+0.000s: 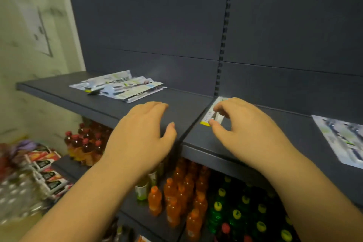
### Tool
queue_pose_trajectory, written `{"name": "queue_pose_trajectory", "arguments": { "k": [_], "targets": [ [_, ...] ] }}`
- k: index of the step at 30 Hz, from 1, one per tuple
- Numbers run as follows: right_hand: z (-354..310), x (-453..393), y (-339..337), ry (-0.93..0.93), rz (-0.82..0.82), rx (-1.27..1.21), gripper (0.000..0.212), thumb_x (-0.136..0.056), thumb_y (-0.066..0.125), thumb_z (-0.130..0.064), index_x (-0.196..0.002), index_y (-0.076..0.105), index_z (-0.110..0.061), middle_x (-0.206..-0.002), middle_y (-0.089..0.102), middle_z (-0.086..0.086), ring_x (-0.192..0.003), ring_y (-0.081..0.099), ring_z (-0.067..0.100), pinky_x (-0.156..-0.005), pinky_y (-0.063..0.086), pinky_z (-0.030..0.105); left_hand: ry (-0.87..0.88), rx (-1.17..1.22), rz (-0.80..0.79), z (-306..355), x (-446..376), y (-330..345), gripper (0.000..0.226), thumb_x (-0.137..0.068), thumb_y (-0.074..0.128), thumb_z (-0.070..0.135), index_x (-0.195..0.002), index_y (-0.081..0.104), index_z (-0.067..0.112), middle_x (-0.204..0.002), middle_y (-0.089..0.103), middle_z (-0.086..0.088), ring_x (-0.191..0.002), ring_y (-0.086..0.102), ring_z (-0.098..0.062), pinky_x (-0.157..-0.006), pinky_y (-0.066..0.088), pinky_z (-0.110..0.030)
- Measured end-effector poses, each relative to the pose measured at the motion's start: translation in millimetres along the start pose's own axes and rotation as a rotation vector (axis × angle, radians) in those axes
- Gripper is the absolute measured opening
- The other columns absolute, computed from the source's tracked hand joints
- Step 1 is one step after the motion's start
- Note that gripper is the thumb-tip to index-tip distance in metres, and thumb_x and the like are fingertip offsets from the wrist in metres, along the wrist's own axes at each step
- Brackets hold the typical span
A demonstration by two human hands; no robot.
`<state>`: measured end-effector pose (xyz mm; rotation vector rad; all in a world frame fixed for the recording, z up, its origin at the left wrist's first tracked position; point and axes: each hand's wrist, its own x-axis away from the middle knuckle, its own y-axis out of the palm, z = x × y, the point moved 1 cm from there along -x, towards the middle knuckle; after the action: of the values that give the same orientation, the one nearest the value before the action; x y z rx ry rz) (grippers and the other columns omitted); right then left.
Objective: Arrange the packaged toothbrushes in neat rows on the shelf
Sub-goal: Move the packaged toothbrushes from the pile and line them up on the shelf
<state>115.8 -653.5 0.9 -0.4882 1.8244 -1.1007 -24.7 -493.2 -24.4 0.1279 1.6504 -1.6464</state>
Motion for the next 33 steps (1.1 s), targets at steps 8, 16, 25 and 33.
{"name": "queue_pose_trajectory", "arguments": {
  "k": [8,16,25,33],
  "targets": [
    [-103.0,-36.8,69.1,-0.093,0.03,-0.123,0.04,-0.093,0.052,-0.045,-0.13,0.054,-0.03,-0.125,0.052,-0.018,-0.117,0.05,0.004,-0.092,0.044,0.025,-0.11,-0.058,-0.022,-137.3,18.3,-23.5,0.058,-0.086,0.043,0.054,-0.136,0.05,0.023,-0.139,0.052,0.004,-0.129,0.044,-0.015,-0.106,0.036,-0.034],
    [-146.3,-89.5,123.9,-0.108,0.023,-0.165,0.039,-0.093,0.054,-0.043,-0.13,0.056,-0.028,-0.124,0.053,-0.017,-0.115,0.05,0.004,-0.089,0.043,0.025,-0.15,-0.046,-0.009,-211.1,10.5,-19.2,0.054,-0.088,0.049,0.048,-0.138,0.048,0.027,-0.14,0.05,0.009,-0.131,0.041,-0.011,-0.107,0.033,-0.03],
    [-190.3,-166.0,187.6,-0.097,0.061,-0.152,0.038,-0.095,0.051,-0.045,-0.13,0.054,-0.03,-0.125,0.053,-0.014,-0.114,0.048,0.006,-0.083,0.036,0.021,-0.136,-0.101,-0.044,-294.4,-56.0,14.8,0.054,-0.087,0.048,0.049,-0.136,0.05,0.026,-0.138,0.052,0.008,-0.13,0.042,-0.012,-0.107,0.033,-0.03],
    [-225.9,-220.6,223.6,-0.05,0.036,-0.126,0.037,-0.093,0.049,-0.044,-0.125,0.057,-0.029,-0.112,0.056,-0.011,-0.099,0.046,0.006,-0.076,0.036,0.022,-0.099,-0.057,-0.103,-361.5,-121.8,49.5,0.054,-0.089,0.047,0.05,-0.139,0.044,0.032,-0.142,0.047,0.011,-0.133,0.036,-0.01,-0.108,0.031,-0.029]
  ]
}}
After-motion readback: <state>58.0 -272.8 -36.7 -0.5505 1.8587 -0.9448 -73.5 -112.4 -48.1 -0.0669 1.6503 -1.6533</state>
